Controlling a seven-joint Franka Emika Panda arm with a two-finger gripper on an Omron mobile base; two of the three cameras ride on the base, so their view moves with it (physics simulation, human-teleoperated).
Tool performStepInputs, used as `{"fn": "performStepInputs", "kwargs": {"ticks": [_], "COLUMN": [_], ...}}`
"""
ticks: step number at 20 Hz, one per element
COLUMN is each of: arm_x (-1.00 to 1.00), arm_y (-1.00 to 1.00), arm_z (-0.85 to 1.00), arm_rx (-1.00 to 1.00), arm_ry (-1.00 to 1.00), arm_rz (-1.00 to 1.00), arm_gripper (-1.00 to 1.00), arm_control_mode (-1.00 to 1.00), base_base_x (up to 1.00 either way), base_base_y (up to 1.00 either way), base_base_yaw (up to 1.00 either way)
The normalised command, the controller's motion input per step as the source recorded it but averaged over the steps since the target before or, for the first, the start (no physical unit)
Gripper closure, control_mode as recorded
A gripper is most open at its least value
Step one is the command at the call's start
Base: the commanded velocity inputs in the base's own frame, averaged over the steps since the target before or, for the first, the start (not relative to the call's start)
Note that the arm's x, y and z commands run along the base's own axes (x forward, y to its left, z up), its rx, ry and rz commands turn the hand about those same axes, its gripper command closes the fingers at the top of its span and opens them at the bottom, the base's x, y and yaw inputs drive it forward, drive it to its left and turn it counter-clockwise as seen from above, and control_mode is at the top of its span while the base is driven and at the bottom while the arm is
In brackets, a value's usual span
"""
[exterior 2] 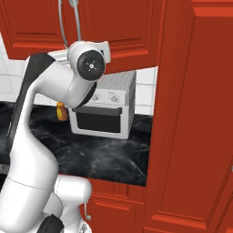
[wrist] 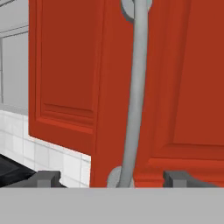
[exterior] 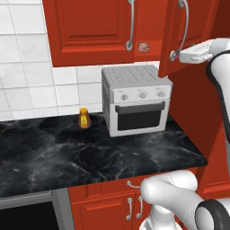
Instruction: Pick the bar soap and spray from the cabinet and place them on the counter.
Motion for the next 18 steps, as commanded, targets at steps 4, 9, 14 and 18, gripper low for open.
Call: {"fn": "performStepInputs", "kwargs": {"ticks": [4,9,14,18], "arm_x": [-0.52,-0.50,-0.38,-0.28], "arm_y": [0.00,0.22,0.44,0.49], "arm_z": [0.02,0.18,0.20,0.14], "arm_rx": [-0.04,-0.10,-0.15,-0.18], "arm_ry": [-0.09,-0.10,-0.07,-0.01], "arm_rz": [0.00,0.01,0.00,0.00], "arm_gripper": [-1.00,-1.00,-1.00,-1.00], "arm_control_mode": [-1.00,-1.00,-1.00,-1.00], "base_base_x": [0.00,0.00,0.00,0.00], "base_base_y": [0.00,0.00,0.00,0.00], "base_base_yaw": [0.00,0.00,0.00,0.00]}}
